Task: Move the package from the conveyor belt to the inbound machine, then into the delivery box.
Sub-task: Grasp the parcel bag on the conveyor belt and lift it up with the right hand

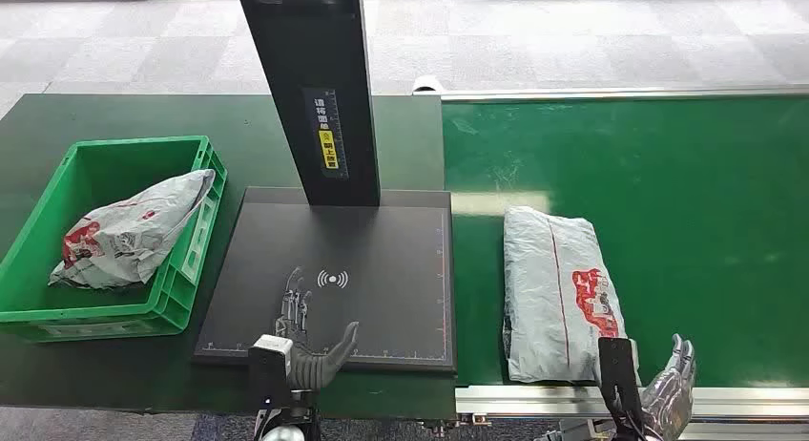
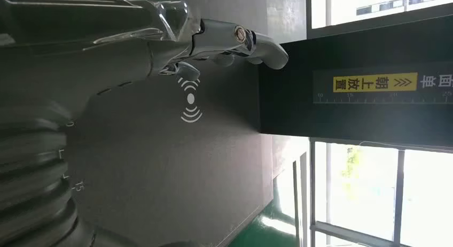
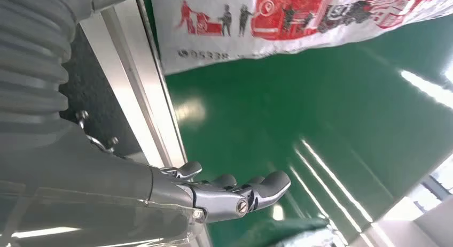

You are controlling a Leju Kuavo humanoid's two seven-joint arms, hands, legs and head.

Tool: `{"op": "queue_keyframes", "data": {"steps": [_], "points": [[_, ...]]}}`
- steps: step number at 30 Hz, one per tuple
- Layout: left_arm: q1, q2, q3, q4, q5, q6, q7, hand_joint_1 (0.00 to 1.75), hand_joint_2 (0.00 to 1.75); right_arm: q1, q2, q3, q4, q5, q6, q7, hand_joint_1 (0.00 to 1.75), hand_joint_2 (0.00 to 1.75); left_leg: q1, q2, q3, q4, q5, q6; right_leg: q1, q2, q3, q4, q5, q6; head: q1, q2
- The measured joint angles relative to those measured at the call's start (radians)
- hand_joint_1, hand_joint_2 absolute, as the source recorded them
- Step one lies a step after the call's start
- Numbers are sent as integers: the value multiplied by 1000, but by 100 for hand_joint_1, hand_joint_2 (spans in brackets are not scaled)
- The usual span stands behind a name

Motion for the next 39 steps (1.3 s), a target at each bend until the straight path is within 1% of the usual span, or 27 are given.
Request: {"op": "queue_keyframes", "data": {"steps": [2, 4, 6, 8, 10, 12, 14, 17, 21, 26, 31, 38, 39], "points": [[2, 3, -4, -4, 1, 0, 1, 0, 175, -7, -24, 16, -26, 38, 59, 61, 0, 175, 0, 1, 0, 0, 0, 0, 0, 0, 0, 0, 0, 0, 0, 0], [5, 7, -11, -8, 10, -9, 2, 0, 175, -43, -79, 42, -52, 69, 206, 170, 0, 175, 0, 2, 0, 0, 0, 0, 0, 1, 0, 0, 0, 0, 0, 0], [3, 10, -19, -9, 24, -27, 3, 0, 175, -112, -139, 53, -27, 37, 365, 223, 0, 175, -1, 2, 0, 0, 1, 1, -1, 1, 0, 0, 1, 1, 0, 0], [-1, 13, -27, -8, 35, -46, 3, 0, 175, -204, -195, 58, 55, -17, 489, 208, 0, 175, -3, 2, 0, 0, 2, 3, -2, 1, 0, 0, 2, 2, 0, 0], [-6, 14, -34, -8, 42, -55, 3, 0, 175, -308, -238, 68, 176, -37, 559, 180, 0, 175, -3, 2, 0, 0, 3, 4, -3, 1, 1, 0, 3, 3, 0, 0], [-12, 14, -37, -8, 51, -54, 2, 0, 175, -425, -257, 94, 311, -8, 610, 196, 0, 175, -3, 4, 0, 0, 4, 4, -3, 2, 1, 0, 5, 2, 0, 0], [-22, 14, -42, -4, 62, -51, 1, 0, 175, -539, -261, 131, 440, 28, 661, 249, 0, 175, -3, 5, 1, 0, 5, 3, -2, 3, -1, 0, 6, 1, 0, 0], [-30, 14, -51, 0, 71, -51, 1, 0, 175, -644, -256, 175, 580, 48, 705, 303, 0, 175, -2, 0, 1, 0, 6, 3, -2, 0, -1, 0, 5, 2, 0, 0], [-35, 14, -56, 4, 75, -52, 0, 0, 175, -703, -253, 208, 696, 55, 748, 319, 0, 175, -2, -1, -1, 0, 6, 3, -2, -2, -1, 1, 5, 2, 0, 0], [-40, 14, -58, 8, 75, -52, 0, 0, 175, -732, -252, 225, 761, 56, 756, 320, 0, 175, -3, -1, -1, 0, 5, 3, -3, -2, -1, 0, 4, 3, 0, 0], [-42, 14, -58, 9, 76, -52, 0, 0, 175, -744, -250, 231, 788, 56, 760, 320, 0, 175, -3, -1, -1, 0, 6, 3, -3, -2, -1, 0, 4, 3, 0, 0], [-45, 14, -62, 13, 78, -46, 0, 0, 175, -750, -242, 245, 809, 62, 820, 321, 0, 175, -3, -1, -1, 0, 6, 3, -2, -2, -1, 0, 4, 3, 0, 0], [-46, 14, -62, 14, 79, -44, 0, 0, 175, -751, -239, 246, 811, 59, 829, 320, 42, 175, -3, -1, -1, 0, 5, 3, -2, -2, -1, 0, 4, 3, 0, 0]]}}
